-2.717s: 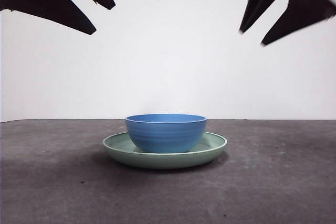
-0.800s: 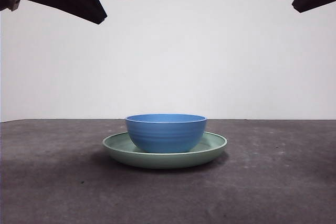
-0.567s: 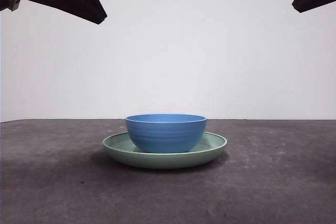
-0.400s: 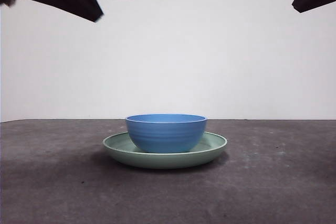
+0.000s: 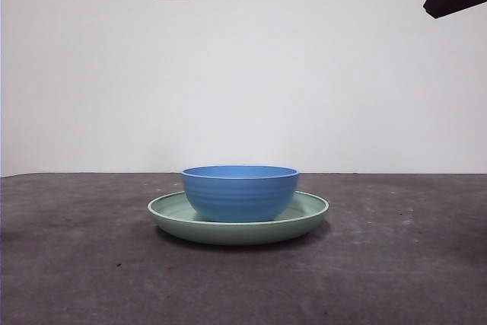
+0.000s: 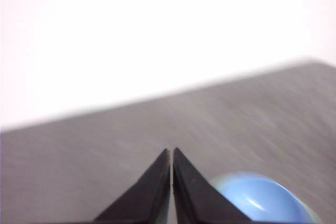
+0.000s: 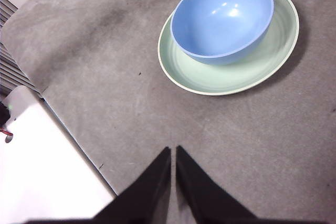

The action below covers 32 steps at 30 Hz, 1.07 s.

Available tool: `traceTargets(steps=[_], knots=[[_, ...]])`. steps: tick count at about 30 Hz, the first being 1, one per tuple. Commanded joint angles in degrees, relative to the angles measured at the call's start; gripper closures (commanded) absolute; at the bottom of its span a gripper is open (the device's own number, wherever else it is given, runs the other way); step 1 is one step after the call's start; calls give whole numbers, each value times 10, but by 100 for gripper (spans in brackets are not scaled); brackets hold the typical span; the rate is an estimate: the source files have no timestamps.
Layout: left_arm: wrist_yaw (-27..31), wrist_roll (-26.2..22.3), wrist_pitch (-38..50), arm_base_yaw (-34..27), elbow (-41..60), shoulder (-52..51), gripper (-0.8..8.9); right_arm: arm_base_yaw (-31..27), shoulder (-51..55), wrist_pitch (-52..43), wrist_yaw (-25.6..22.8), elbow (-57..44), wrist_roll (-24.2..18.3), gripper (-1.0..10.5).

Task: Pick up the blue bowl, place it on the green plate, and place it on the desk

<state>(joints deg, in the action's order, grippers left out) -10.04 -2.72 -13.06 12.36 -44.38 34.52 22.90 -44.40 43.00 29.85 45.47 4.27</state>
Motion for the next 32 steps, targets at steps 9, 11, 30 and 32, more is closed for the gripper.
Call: traceTargets(steps=[9,11,30,32], knots=[[66,-29,56,-129,198,-187,804,4,-4,-6,2,3,-5,936],[75,-28,56,-136,236,-218,804,4,-4,-6,2,3,-5,936],[75,-8,49,-143,423,-344,804,4,-4,-6,2,3,-5,936],[75,-6,49,-143,430,-344,804,4,-4,-6,1,3,-5,936]])
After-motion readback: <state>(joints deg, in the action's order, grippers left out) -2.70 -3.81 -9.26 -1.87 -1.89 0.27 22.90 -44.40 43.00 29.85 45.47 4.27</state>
